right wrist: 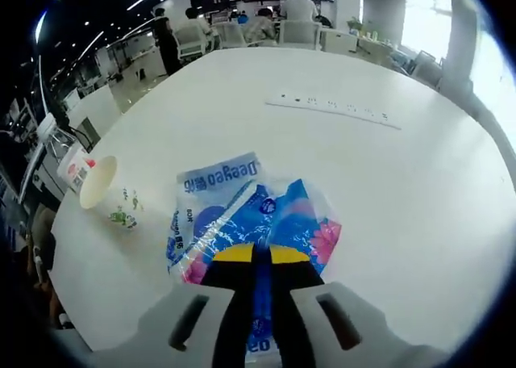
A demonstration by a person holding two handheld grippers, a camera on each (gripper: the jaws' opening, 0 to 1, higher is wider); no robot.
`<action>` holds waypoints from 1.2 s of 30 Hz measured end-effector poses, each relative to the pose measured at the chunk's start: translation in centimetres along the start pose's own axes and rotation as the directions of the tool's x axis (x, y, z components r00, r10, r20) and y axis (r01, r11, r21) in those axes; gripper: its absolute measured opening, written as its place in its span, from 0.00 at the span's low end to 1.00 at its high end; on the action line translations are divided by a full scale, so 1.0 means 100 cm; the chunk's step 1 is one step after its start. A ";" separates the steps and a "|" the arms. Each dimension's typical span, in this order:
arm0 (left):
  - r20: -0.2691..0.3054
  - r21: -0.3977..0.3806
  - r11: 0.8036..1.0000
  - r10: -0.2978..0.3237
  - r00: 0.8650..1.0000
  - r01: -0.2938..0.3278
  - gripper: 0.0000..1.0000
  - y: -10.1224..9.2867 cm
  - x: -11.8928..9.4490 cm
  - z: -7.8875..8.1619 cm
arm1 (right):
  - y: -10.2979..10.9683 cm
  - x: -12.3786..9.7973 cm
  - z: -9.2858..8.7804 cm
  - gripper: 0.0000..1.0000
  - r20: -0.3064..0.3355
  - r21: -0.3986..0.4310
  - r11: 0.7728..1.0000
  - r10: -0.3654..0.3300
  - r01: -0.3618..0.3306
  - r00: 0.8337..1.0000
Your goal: Arrange the tabletop items into an orderly group along one side of the table until the central work area is clear of visible clutter.
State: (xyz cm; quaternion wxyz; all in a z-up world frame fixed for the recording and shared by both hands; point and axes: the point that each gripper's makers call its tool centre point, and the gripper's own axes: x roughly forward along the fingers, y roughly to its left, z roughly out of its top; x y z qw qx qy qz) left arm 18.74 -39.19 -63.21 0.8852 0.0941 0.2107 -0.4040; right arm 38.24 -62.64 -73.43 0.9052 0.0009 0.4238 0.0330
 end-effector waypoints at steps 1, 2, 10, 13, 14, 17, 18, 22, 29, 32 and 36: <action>0.000 0.001 1.000 0.000 1.000 0.000 0.95 0.000 0.000 0.000 | -0.001 -0.001 0.000 0.00 -0.001 0.008 1.000 -0.002 0.002 1.000; 0.000 0.001 1.000 0.000 1.000 0.000 0.95 0.000 0.000 0.000 | -0.001 -0.001 0.000 0.00 -0.001 0.011 1.000 -0.003 0.003 1.000; 0.004 0.004 1.000 -0.002 1.000 0.002 0.95 0.000 0.000 0.001 | -0.002 -0.008 0.005 0.00 0.013 0.031 1.000 -0.001 0.001 1.000; 0.008 0.006 1.000 -0.004 1.000 0.004 0.95 -0.001 0.000 0.001 | -0.003 -0.010 0.005 0.00 0.014 0.024 1.000 -0.002 0.002 1.000; 0.008 0.006 1.000 -0.003 1.000 0.003 0.95 -0.001 0.000 0.001 | -0.003 -0.011 0.005 0.00 0.015 0.024 1.000 -0.001 0.001 1.000; 0.009 0.006 1.000 -0.004 1.000 0.004 0.95 -0.001 0.000 0.002 | -0.003 -0.014 0.004 0.00 0.017 0.020 1.000 0.000 -0.001 1.000; 0.008 0.007 1.000 -0.004 1.000 0.004 0.95 -0.001 0.000 0.002 | -0.004 -0.013 0.004 0.00 0.017 0.017 1.000 0.000 -0.001 1.000; 0.010 0.009 1.000 -0.007 1.000 0.007 0.95 -0.002 0.000 0.002 | -0.007 -0.017 0.005 0.00 0.024 0.006 1.000 -0.003 0.003 1.000; 0.014 0.013 1.000 -0.009 1.000 0.009 0.95 -0.001 0.000 0.002 | -0.012 -0.026 0.010 0.00 0.042 -0.015 1.000 0.012 -0.011 0.999; 0.015 0.011 1.000 -0.010 1.000 0.010 0.95 -0.001 0.000 0.002 | -0.015 -0.029 0.013 0.00 0.053 -0.024 0.999 0.027 -0.026 0.998; 0.017 0.010 1.000 -0.012 1.000 0.012 0.95 -0.001 0.000 0.003 | -0.017 -0.035 0.014 0.00 0.053 -0.043 0.998 0.045 -0.042 0.998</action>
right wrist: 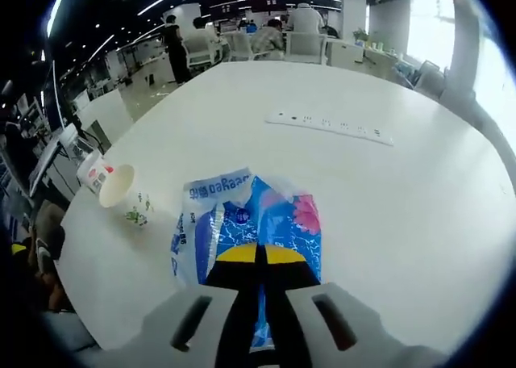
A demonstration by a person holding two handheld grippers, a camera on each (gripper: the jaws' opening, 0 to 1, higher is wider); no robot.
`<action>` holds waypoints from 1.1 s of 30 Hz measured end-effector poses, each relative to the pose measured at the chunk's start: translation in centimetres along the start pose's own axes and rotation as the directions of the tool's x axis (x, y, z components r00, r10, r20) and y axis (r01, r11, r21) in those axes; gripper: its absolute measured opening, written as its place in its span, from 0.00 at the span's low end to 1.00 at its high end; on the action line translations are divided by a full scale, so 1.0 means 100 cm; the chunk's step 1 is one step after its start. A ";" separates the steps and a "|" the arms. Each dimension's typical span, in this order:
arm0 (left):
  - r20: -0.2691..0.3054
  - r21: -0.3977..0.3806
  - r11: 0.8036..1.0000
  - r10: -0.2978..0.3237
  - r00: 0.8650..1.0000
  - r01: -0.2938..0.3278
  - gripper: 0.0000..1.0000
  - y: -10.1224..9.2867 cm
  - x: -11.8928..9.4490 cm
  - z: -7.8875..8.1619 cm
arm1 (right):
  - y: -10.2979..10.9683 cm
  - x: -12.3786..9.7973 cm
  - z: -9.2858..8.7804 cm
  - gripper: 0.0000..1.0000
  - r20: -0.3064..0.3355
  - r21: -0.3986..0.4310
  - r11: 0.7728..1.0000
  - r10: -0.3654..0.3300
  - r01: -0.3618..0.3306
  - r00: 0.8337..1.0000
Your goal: Arrange the tabletop items into an orderly group along one side of the table until the central work area is clear of visible clutter.
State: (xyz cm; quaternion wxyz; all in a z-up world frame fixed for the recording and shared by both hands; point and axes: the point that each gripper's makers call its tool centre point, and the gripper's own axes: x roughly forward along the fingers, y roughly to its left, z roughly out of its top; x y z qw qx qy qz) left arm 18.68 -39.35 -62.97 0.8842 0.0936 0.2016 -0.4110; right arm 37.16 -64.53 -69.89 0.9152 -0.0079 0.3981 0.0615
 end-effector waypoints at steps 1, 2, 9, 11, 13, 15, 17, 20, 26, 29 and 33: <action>0.000 -0.001 1.000 -0.001 1.000 0.001 0.95 0.000 0.000 0.000 | -0.001 -0.001 0.001 0.00 0.002 -0.007 1.000 0.005 -0.005 1.000; 0.000 0.000 1.000 -0.001 1.000 0.001 0.95 0.000 0.000 0.000 | -0.001 -0.002 0.001 0.00 0.001 -0.007 1.000 0.013 -0.013 1.000; 0.008 0.006 1.000 0.005 1.000 -0.005 0.97 0.000 0.000 0.002 | -0.006 -0.011 0.006 0.00 0.009 -0.076 0.995 0.058 -0.057 0.998; 0.009 0.007 1.000 0.005 1.000 -0.005 0.97 -0.001 0.000 0.002 | -0.007 -0.014 0.007 0.00 0.004 -0.096 0.993 0.075 -0.074 0.997; 0.009 0.005 1.000 0.004 1.000 -0.004 0.97 -0.001 0.000 0.002 | -0.009 -0.017 0.008 0.00 0.006 -0.119 0.989 0.086 -0.085 0.996; 0.008 0.006 1.000 0.004 1.000 -0.004 0.96 -0.002 0.000 0.002 | -0.011 -0.020 0.009 0.00 0.001 -0.130 0.987 0.100 -0.099 0.995; 0.007 0.005 1.000 0.003 1.000 -0.003 0.96 -0.002 0.000 0.002 | -0.013 -0.022 0.009 0.00 0.000 -0.156 0.982 0.110 -0.109 0.994; 0.007 0.006 1.000 0.002 1.000 -0.002 0.96 -0.002 0.000 0.002 | -0.016 -0.025 0.010 0.00 -0.005 -0.194 0.974 0.119 -0.118 0.993; 0.005 0.006 1.000 -0.001 1.000 0.001 0.96 -0.003 0.000 0.002 | -0.019 -0.031 0.009 0.00 -0.030 -0.295 0.944 0.146 -0.148 0.989; 0.004 0.006 1.000 -0.002 1.000 0.002 0.96 -0.003 0.000 0.002 | -0.021 -0.033 0.007 0.00 -0.052 -0.347 0.925 0.147 -0.156 0.988; 0.002 0.006 1.000 -0.002 1.000 0.002 0.96 -0.003 0.000 0.002 | -0.021 -0.036 0.006 0.00 -0.067 -0.386 0.906 0.163 -0.176 0.984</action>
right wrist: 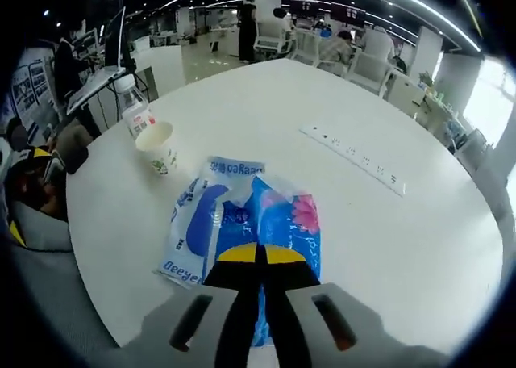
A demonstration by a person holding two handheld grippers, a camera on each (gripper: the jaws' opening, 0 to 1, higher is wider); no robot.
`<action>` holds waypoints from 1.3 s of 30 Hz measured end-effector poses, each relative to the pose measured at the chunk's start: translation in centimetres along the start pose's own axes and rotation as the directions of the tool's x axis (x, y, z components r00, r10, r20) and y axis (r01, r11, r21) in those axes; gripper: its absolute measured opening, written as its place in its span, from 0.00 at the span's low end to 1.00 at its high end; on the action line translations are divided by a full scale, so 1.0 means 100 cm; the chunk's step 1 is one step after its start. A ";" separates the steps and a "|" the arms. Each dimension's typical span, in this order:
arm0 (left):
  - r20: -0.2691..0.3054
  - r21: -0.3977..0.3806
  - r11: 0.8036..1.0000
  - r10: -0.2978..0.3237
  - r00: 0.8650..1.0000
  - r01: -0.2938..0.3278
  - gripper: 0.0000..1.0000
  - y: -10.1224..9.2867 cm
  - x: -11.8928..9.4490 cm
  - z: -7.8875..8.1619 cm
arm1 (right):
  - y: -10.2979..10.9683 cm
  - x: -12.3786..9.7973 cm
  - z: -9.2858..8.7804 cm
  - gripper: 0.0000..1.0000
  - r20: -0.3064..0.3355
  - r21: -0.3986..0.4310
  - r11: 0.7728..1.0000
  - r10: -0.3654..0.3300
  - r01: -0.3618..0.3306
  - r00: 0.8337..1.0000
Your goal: Arrange the tabletop items into an orderly group along one side of the table until the central work area is clear of visible clutter.
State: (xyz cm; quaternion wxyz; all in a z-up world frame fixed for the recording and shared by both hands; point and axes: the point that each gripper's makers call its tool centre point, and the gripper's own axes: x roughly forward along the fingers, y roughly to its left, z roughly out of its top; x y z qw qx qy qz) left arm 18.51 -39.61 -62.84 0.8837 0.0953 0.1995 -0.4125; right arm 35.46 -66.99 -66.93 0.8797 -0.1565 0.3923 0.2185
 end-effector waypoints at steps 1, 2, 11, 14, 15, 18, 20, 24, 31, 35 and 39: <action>-0.001 0.000 1.000 0.000 1.000 0.000 0.96 0.000 0.000 0.000 | -0.001 -0.001 -0.001 0.00 -0.003 -0.027 1.000 -0.001 0.001 1.000; -0.001 0.000 1.000 0.001 1.000 -0.001 0.96 0.000 0.000 0.000 | 0.000 -0.002 -0.001 0.00 -0.003 -0.041 0.999 0.005 -0.005 1.000; -0.006 -0.001 1.000 -0.001 1.000 0.001 0.96 0.000 0.000 -0.001 | -0.002 -0.008 -0.009 0.00 -0.021 -0.154 0.987 0.048 -0.051 0.999; -0.007 -0.002 1.000 -0.002 1.000 0.002 0.96 0.000 0.000 -0.002 | -0.005 -0.011 -0.012 0.00 -0.031 -0.196 0.979 0.051 -0.056 0.998; -0.008 -0.001 1.000 -0.002 1.000 0.002 0.96 0.000 0.000 -0.002 | -0.006 -0.012 -0.013 0.00 -0.030 -0.215 0.975 0.057 -0.062 0.998; -0.009 -0.002 1.000 -0.004 1.000 0.004 0.96 0.000 0.000 -0.002 | -0.011 -0.016 -0.014 0.00 -0.037 -0.268 0.961 0.058 -0.065 0.998; -0.013 -0.001 1.000 -0.006 1.000 0.006 0.96 0.000 0.000 -0.003 | -0.016 -0.018 -0.015 0.00 -0.046 -0.292 0.954 0.051 -0.062 0.998; -0.016 -0.001 1.000 -0.007 1.000 0.007 0.95 -0.001 0.001 -0.004 | -0.023 -0.021 -0.017 0.00 -0.053 -0.323 0.944 0.049 -0.064 0.997; -0.027 -0.001 1.000 -0.007 1.000 0.007 0.95 -0.001 0.001 -0.005 | -0.028 -0.021 -0.024 0.00 -0.077 -0.431 0.899 0.048 -0.077 0.996; -0.033 -0.002 1.000 -0.006 0.999 0.006 0.95 0.000 0.001 -0.007 | -0.033 -0.020 -0.029 0.00 -0.087 -0.480 0.873 0.044 -0.081 0.995; -0.042 -0.004 1.000 -0.004 0.999 0.004 0.95 0.001 0.001 -0.009 | -0.035 -0.018 -0.036 0.00 -0.105 -0.567 0.816 0.061 -0.110 0.993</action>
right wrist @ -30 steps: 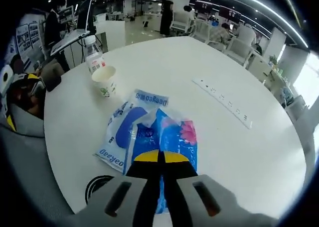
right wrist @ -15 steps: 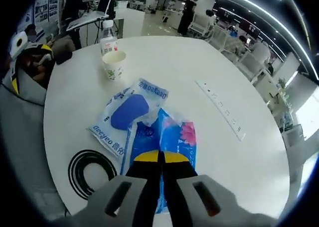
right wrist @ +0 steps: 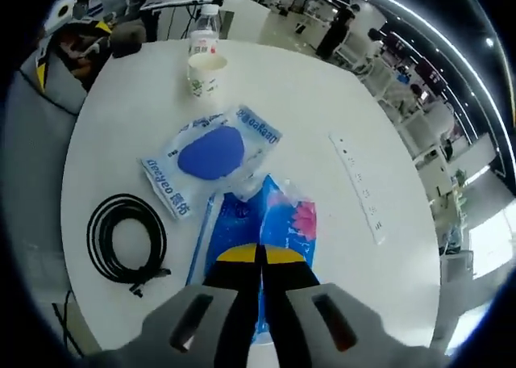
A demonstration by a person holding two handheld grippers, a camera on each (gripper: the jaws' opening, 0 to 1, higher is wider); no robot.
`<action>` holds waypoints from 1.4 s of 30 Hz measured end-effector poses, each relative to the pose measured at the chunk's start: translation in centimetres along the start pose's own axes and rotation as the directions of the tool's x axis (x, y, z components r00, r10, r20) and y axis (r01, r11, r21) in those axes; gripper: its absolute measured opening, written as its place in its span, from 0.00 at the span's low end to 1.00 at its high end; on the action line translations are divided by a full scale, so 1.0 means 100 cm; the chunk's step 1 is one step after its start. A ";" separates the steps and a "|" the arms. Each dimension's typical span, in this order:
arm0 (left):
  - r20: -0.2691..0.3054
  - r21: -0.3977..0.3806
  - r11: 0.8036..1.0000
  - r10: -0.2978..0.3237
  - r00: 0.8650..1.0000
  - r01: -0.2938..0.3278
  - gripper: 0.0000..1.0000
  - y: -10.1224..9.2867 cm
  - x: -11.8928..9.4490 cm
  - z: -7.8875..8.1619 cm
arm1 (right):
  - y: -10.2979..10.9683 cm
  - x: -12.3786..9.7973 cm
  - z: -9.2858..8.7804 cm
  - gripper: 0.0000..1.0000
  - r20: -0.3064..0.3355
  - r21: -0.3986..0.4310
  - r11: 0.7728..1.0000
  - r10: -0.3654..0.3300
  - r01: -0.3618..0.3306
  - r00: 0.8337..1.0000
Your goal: Arrange the tabletop items into an orderly group along one side of the table until the central work area is clear of visible clutter.
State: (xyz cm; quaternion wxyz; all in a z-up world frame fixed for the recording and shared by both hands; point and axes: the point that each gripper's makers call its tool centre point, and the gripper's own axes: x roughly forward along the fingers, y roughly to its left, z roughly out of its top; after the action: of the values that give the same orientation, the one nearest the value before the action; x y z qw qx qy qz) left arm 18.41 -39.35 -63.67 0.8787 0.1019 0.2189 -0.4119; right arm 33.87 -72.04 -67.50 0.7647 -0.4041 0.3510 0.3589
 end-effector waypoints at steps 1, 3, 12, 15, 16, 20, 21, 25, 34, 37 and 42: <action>-0.002 0.000 1.000 0.001 1.000 -0.001 0.95 0.000 0.000 0.000 | 0.001 0.001 -0.001 0.00 0.000 -0.019 1.000 0.010 -0.010 1.000; -0.005 -0.001 1.000 0.004 1.000 -0.004 0.95 0.001 0.000 -0.001 | 0.002 0.002 -0.002 0.00 0.005 -0.060 0.998 0.016 -0.016 1.000; -0.030 -0.005 1.000 0.012 0.999 -0.012 0.95 0.002 0.001 -0.006 | -0.001 0.012 -0.019 0.00 -0.005 -0.166 0.985 0.039 -0.039 0.999; -0.036 -0.006 1.000 0.013 0.999 -0.013 0.95 0.002 0.001 -0.007 | -0.002 0.015 -0.027 0.00 -0.018 -0.201 0.979 0.042 -0.045 0.999; -0.039 -0.007 1.000 0.014 0.999 -0.014 0.95 0.002 0.001 -0.007 | 0.000 0.015 -0.030 0.00 -0.032 -0.218 0.975 0.042 -0.048 0.999; -0.049 -0.009 1.000 0.015 0.999 -0.016 0.94 0.002 0.001 -0.009 | 0.004 0.018 -0.039 0.00 -0.054 -0.267 0.962 0.051 -0.064 0.997; -0.053 -0.009 1.000 0.015 0.998 -0.016 0.94 0.002 0.001 -0.010 | 0.005 0.018 -0.042 0.00 -0.064 -0.285 0.956 0.053 -0.069 0.997; -0.059 -0.009 1.000 0.015 0.998 -0.016 0.94 0.002 0.001 -0.011 | 0.007 0.019 -0.048 0.00 -0.090 -0.346 0.934 0.055 -0.083 0.994; -0.075 -0.014 1.000 0.018 0.997 -0.019 0.94 0.003 0.001 -0.014 | 0.003 0.024 -0.054 0.00 -0.116 -0.415 0.906 0.043 -0.087 0.992; -0.079 -0.014 1.000 0.017 0.997 -0.018 0.93 0.003 0.001 -0.015 | 0.002 0.026 -0.055 0.00 -0.121 -0.445 0.891 0.036 -0.087 0.992; -0.087 -0.017 1.000 0.020 0.996 -0.022 0.93 0.003 0.001 -0.016 | 0.003 0.031 -0.064 0.00 -0.146 -0.508 0.855 0.032 -0.103 0.989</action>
State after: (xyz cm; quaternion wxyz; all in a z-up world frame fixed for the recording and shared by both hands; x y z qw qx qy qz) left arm 18.25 -38.66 -65.13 0.8735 0.1140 0.2594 -0.3959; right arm 33.60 -76.71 -72.93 0.5912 -0.6036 0.3063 0.4385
